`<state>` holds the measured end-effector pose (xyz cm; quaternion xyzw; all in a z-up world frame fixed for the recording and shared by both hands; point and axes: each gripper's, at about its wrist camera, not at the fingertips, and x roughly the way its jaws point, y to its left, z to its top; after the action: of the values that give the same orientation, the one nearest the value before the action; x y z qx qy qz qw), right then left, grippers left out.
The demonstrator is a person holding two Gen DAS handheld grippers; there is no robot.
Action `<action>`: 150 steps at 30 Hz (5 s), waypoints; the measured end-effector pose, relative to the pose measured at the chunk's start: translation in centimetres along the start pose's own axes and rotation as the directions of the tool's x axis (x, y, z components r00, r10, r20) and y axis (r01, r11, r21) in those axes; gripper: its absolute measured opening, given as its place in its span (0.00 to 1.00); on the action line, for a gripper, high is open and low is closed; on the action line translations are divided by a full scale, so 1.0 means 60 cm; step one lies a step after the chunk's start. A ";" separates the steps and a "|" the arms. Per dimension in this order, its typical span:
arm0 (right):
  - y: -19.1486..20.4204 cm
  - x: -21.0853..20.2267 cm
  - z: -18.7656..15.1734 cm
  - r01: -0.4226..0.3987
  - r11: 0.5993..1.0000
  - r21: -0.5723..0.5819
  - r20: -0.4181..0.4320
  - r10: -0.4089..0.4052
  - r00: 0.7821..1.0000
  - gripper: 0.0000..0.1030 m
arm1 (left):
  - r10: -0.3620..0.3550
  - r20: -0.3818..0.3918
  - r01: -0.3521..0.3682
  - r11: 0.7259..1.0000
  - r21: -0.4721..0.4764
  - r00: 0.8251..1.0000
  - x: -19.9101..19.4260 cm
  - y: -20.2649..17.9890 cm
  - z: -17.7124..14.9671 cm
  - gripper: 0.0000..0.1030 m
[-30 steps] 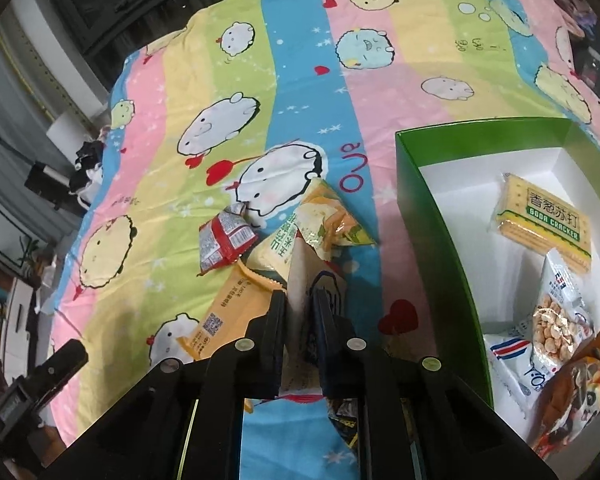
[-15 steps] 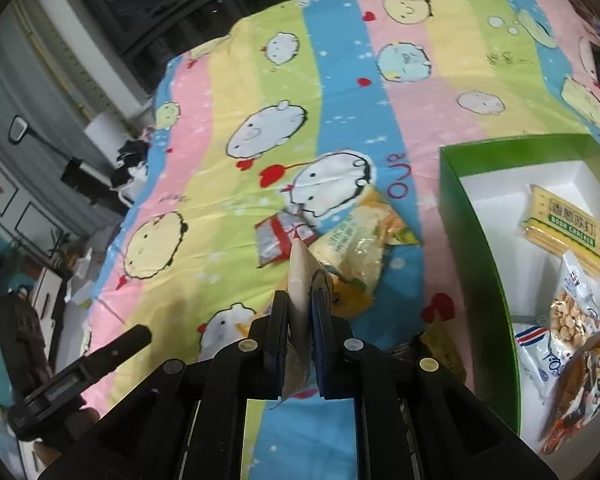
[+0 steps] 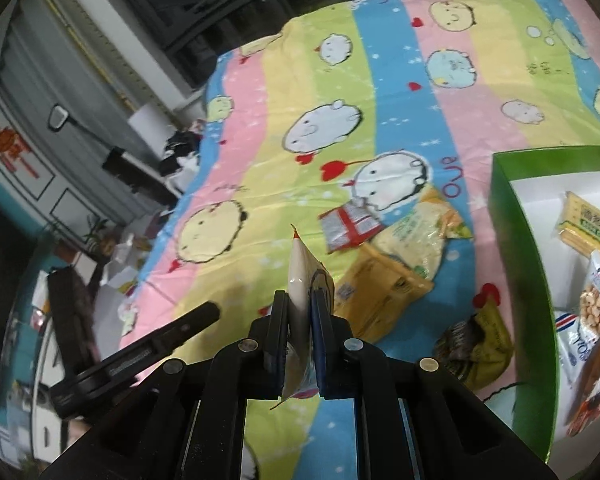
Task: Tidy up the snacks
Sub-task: 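Grasp the red-edged white biscuit pack with the right gripper, then lift the biscuit pack and carry it over the green box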
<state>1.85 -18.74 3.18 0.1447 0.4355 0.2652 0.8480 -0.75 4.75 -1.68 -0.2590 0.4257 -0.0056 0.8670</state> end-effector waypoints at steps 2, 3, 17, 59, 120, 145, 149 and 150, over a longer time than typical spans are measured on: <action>0.003 -0.005 -0.003 -0.016 1.000 0.003 -0.002 0.016 1.000 0.12 | 0.007 -0.002 -0.007 1.000 -0.005 1.000 0.002 0.001 0.000 0.70; 0.005 -0.008 -0.005 -0.025 1.000 0.001 -0.008 0.025 1.000 0.12 | 0.011 -0.004 -0.011 1.000 -0.007 1.000 0.003 0.002 0.000 0.70; -0.028 0.083 -0.031 0.092 0.995 0.033 -0.258 -0.080 0.963 0.15 | 0.026 -0.078 -0.023 0.999 0.034 0.997 0.034 -0.016 -0.019 0.70; -0.018 0.104 -0.056 0.067 0.998 -0.020 -0.261 -0.070 0.963 0.58 | -0.040 -0.086 0.064 0.952 0.300 0.996 0.039 -0.156 -0.116 0.47; -0.054 -0.114 -0.003 0.102 0.994 -0.026 0.105 -0.098 0.990 0.58 | -0.100 0.138 0.012 0.849 0.528 0.985 -0.050 -0.358 -0.123 0.42; -0.249 -0.174 0.023 0.193 0.948 0.254 0.156 -0.237 0.959 0.58 | -0.209 -0.037 0.183 0.736 0.651 0.977 0.076 -0.519 -0.141 0.41; -0.277 -0.166 0.025 0.197 0.935 0.294 0.135 -0.244 0.960 0.59 | -0.199 -0.071 0.196 0.731 0.654 0.978 0.100 -0.529 -0.143 0.41; -0.284 -0.164 0.025 0.198 0.933 0.301 0.130 -0.246 0.961 0.59 | -0.195 -0.080 0.200 0.730 0.654 0.977 0.107 -0.532 -0.144 0.41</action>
<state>3.85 -38.37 2.44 0.2368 0.4106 0.0891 0.8760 3.67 -28.17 3.75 0.0192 0.3690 -0.2478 0.8956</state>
